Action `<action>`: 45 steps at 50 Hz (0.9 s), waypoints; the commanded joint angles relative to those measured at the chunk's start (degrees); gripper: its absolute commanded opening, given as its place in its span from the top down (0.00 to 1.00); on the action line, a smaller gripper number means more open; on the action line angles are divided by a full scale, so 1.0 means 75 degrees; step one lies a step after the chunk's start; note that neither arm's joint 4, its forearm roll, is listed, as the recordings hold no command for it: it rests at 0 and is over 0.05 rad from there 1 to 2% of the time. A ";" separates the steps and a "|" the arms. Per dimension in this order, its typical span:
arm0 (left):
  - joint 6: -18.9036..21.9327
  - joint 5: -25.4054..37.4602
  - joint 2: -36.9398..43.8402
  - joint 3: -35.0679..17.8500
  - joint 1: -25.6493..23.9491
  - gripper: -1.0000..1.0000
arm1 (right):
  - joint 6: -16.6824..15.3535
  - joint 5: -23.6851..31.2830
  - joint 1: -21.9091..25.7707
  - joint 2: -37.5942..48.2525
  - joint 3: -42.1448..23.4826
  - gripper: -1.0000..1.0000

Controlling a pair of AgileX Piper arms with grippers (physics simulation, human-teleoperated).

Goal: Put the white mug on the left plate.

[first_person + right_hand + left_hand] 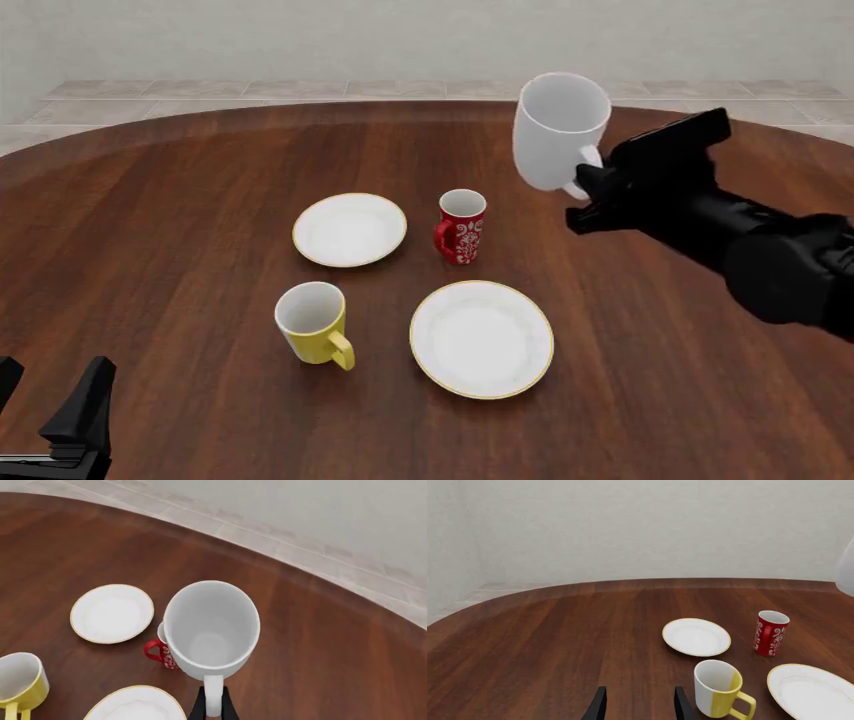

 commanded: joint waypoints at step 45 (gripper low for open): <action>0.0000 0.0000 0.0000 0.0000 0.0000 0.00 | 0.0212 0.0098 0.1016 0.2208 -0.2392 1.00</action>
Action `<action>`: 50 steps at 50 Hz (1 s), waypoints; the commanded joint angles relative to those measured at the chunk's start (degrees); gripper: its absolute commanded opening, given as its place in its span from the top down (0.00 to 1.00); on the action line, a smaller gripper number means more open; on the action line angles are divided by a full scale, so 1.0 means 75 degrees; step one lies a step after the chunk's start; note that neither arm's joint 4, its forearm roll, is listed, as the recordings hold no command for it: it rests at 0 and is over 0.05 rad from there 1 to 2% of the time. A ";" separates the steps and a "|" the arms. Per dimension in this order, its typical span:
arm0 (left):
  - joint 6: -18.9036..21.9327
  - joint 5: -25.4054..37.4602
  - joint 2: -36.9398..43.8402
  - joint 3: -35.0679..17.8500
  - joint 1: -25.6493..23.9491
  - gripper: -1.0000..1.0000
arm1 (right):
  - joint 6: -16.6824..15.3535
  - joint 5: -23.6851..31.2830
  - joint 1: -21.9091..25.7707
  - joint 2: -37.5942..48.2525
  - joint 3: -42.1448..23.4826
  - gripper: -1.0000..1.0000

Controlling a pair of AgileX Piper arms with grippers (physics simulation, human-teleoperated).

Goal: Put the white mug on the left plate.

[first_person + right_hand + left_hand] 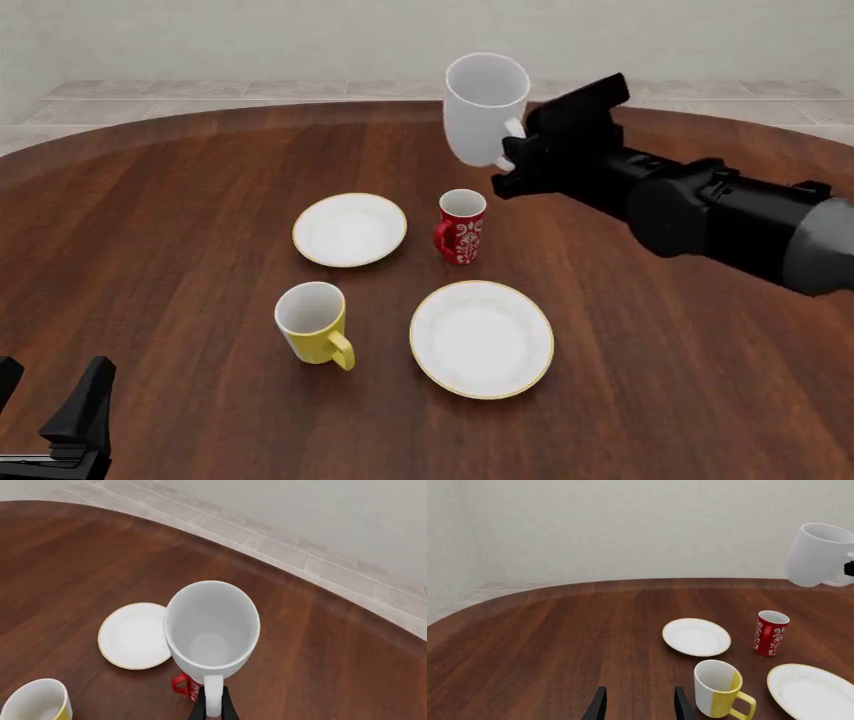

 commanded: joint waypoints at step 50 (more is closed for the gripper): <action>0.0000 0.0000 0.0000 0.0000 0.0000 0.00 | 0.0213 0.0433 0.0923 0.2261 -0.2642 1.00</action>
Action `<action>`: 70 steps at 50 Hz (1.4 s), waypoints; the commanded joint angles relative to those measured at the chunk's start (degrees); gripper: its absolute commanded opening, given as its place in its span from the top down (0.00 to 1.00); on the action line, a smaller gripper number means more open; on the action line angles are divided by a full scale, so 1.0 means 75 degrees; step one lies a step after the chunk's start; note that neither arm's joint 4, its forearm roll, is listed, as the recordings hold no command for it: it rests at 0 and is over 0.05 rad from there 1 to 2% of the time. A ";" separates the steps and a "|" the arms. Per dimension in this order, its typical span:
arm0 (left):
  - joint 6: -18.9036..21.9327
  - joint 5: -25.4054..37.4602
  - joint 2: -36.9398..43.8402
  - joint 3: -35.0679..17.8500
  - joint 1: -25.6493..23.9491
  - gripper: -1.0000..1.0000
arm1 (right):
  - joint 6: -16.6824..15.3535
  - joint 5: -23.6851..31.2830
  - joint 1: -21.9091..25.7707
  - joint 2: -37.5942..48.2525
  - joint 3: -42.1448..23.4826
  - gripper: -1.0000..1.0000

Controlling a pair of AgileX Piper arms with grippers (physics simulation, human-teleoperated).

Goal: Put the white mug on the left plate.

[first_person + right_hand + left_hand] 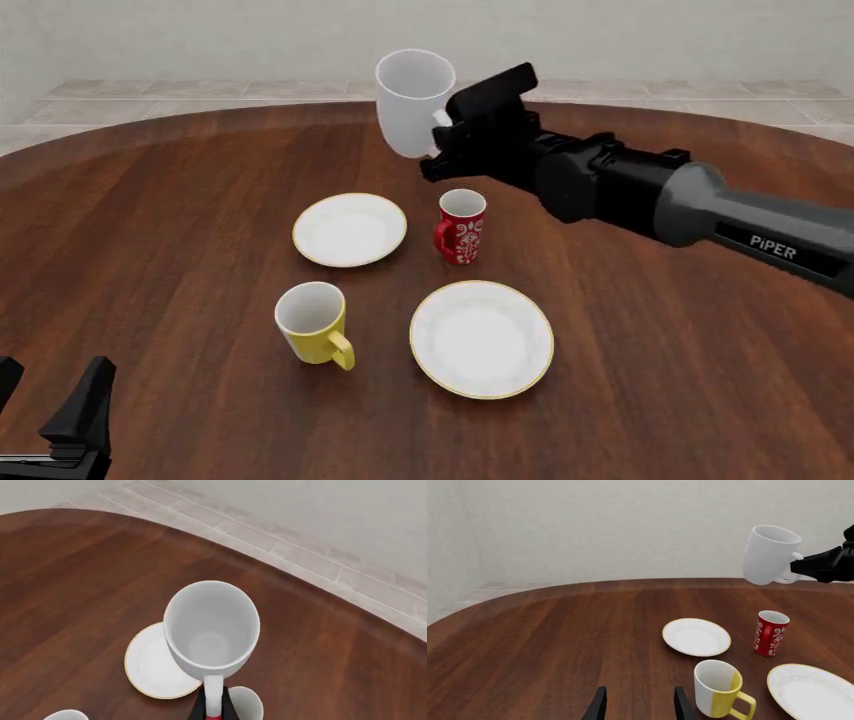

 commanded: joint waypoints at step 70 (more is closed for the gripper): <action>0.0000 0.0000 0.0000 0.0000 0.0000 0.00 | 0.0122 0.0331 0.0575 0.1632 -0.1544 1.00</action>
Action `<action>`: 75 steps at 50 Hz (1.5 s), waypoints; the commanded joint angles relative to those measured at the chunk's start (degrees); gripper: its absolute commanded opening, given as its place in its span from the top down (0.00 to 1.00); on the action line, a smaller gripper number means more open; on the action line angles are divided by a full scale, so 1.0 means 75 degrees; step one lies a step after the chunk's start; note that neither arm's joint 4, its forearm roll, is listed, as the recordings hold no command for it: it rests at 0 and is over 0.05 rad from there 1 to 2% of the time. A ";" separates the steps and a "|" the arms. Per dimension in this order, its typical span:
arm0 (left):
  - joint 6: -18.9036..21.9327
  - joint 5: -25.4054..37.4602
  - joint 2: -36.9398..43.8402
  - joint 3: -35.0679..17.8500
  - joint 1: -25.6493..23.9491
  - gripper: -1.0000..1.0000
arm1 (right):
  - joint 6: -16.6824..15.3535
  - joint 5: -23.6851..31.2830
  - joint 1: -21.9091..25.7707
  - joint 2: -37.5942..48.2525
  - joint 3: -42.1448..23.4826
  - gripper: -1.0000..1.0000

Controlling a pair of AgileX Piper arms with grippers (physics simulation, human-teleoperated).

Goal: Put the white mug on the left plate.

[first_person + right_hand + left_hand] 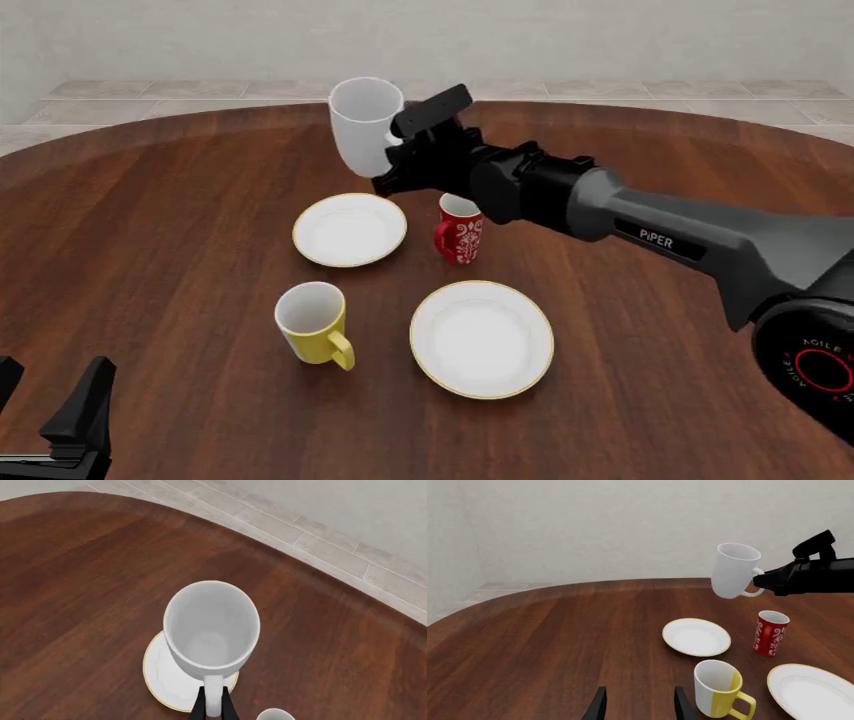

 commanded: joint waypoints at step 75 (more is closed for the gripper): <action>0.0000 0.0000 0.0000 0.0000 0.0000 0.00 | 0.0319 -0.0177 0.0229 0.0722 -0.0186 1.00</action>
